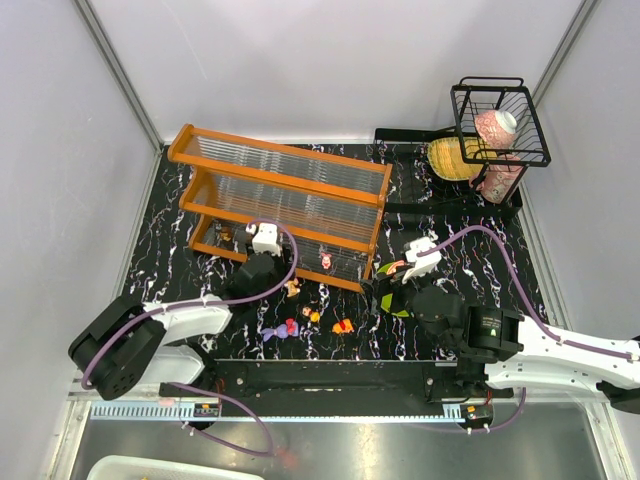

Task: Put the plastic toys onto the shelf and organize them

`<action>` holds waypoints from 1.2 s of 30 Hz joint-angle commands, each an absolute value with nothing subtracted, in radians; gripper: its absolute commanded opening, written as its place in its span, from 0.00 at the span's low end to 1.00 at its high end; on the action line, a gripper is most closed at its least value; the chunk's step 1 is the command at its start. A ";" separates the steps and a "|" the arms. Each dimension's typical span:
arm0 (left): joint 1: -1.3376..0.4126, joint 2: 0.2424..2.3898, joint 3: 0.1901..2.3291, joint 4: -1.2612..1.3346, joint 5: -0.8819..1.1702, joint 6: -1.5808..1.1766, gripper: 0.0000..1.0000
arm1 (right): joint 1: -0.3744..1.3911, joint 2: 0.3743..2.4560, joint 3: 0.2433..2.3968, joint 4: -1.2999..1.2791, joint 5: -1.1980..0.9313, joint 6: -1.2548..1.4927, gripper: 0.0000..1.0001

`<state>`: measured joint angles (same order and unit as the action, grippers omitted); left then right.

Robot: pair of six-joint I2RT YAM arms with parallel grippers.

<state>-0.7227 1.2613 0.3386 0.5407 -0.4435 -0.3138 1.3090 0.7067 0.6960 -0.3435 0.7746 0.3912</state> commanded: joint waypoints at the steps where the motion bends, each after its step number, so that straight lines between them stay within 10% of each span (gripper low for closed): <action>1: -0.706 1.285 0.383 0.653 -0.405 -0.291 0.52 | 1.308 0.692 0.729 -0.347 0.815 0.410 0.93; 36: -0.663 1.424 0.413 0.741 -0.370 -0.287 0.52 | 1.308 0.710 0.738 -0.391 0.850 0.448 0.92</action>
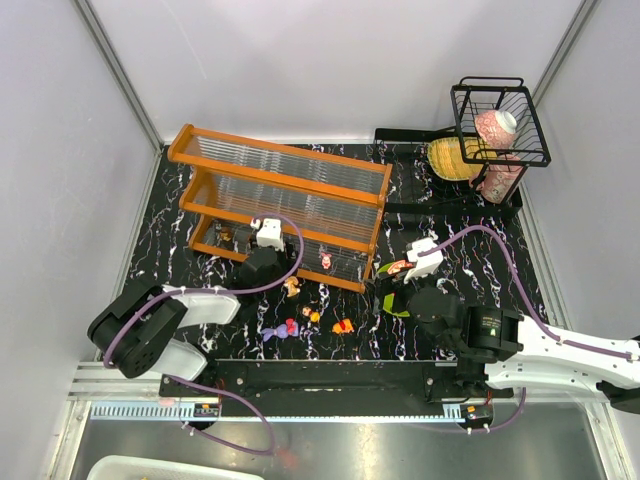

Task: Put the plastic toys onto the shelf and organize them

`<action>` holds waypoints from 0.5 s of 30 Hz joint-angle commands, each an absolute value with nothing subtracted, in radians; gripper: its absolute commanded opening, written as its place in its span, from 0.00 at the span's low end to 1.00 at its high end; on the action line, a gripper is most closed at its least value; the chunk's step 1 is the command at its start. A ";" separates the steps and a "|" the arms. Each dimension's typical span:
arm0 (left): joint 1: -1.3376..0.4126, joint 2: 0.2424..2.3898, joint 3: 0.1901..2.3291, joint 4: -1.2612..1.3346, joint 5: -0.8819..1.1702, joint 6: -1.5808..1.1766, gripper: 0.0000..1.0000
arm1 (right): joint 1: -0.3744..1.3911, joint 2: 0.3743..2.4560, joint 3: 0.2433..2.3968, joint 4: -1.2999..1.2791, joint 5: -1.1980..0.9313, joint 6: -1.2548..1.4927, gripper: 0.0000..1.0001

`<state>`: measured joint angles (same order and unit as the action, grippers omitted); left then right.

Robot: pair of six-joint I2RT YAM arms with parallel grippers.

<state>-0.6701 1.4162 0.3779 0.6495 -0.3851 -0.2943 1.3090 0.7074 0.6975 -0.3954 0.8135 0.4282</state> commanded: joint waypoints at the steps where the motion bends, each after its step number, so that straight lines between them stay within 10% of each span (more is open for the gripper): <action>1: -0.661 1.427 0.413 0.741 -0.371 -0.287 0.52 | 1.307 0.712 0.736 -0.391 0.848 0.446 0.92; 15: -0.657 1.439 0.394 0.772 -0.370 -0.285 0.60 | 1.307 0.729 0.741 -0.383 0.861 0.446 0.92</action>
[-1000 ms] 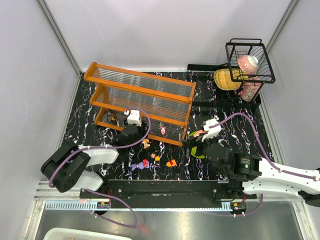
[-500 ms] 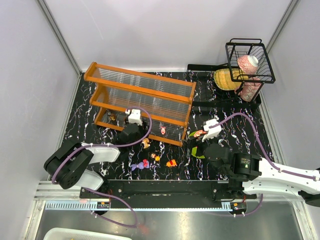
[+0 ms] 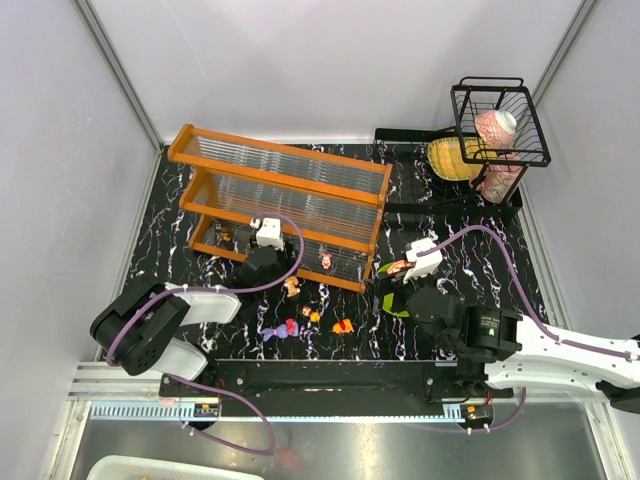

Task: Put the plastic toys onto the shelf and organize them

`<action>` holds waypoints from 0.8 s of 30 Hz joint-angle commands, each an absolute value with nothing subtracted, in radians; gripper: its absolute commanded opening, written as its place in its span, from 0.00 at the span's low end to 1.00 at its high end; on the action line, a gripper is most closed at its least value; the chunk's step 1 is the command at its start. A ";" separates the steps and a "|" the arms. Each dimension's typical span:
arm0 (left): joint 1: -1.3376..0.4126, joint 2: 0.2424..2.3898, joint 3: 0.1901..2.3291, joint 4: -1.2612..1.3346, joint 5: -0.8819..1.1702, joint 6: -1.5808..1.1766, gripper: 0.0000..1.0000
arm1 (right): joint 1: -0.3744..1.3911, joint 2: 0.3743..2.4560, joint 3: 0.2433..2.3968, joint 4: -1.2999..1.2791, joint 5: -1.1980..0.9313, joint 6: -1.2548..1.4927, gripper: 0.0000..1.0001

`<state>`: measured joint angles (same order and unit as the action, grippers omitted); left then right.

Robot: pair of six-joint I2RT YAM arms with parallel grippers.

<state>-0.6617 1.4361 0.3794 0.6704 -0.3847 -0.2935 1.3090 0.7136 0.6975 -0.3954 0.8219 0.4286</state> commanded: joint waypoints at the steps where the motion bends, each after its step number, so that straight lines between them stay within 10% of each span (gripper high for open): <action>1: -0.657 1.439 0.393 0.775 -0.370 -0.285 0.61 | 1.307 0.733 0.742 -0.383 0.861 0.446 0.92; 24: -0.657 1.453 0.371 0.787 -0.385 -0.278 0.65 | 1.307 0.738 0.739 -0.377 0.851 0.448 0.93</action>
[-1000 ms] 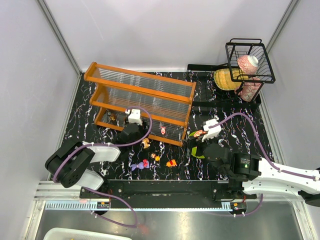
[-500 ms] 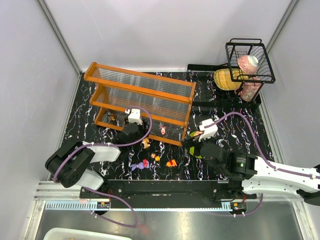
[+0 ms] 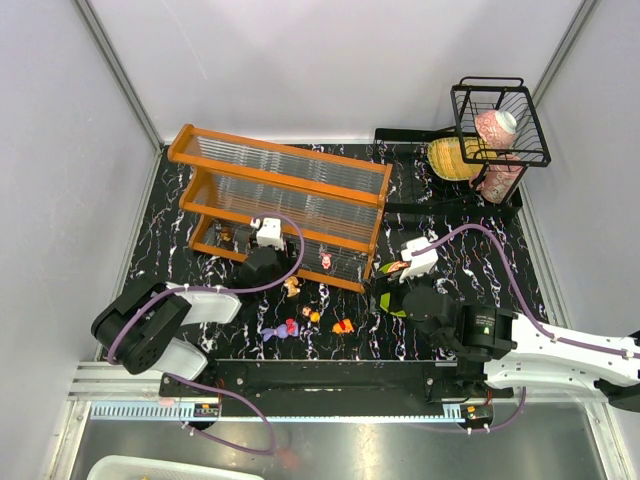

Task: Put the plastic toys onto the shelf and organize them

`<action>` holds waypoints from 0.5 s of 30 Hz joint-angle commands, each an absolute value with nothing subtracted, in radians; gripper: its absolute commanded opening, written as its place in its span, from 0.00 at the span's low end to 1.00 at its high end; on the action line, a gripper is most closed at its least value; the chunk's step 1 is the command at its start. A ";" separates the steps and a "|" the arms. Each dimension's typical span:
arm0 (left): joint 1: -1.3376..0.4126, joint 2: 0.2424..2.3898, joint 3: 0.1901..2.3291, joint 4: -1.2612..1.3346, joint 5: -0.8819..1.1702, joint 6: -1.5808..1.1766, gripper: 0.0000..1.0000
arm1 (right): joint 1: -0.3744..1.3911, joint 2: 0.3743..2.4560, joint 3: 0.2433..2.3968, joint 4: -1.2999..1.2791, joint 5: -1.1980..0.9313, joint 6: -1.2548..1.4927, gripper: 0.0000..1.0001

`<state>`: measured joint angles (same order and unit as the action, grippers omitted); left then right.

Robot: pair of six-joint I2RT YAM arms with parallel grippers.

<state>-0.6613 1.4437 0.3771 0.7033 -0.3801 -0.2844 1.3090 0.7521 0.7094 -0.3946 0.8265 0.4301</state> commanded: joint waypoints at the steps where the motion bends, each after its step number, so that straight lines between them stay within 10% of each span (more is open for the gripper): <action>1: -0.657 1.454 0.371 0.787 -0.385 -0.278 0.65 | 1.307 0.738 0.739 -0.376 0.851 0.448 0.93; 15: -0.657 1.467 0.362 0.795 -0.396 -0.290 0.77 | 1.307 0.724 0.730 -0.376 0.847 0.453 0.94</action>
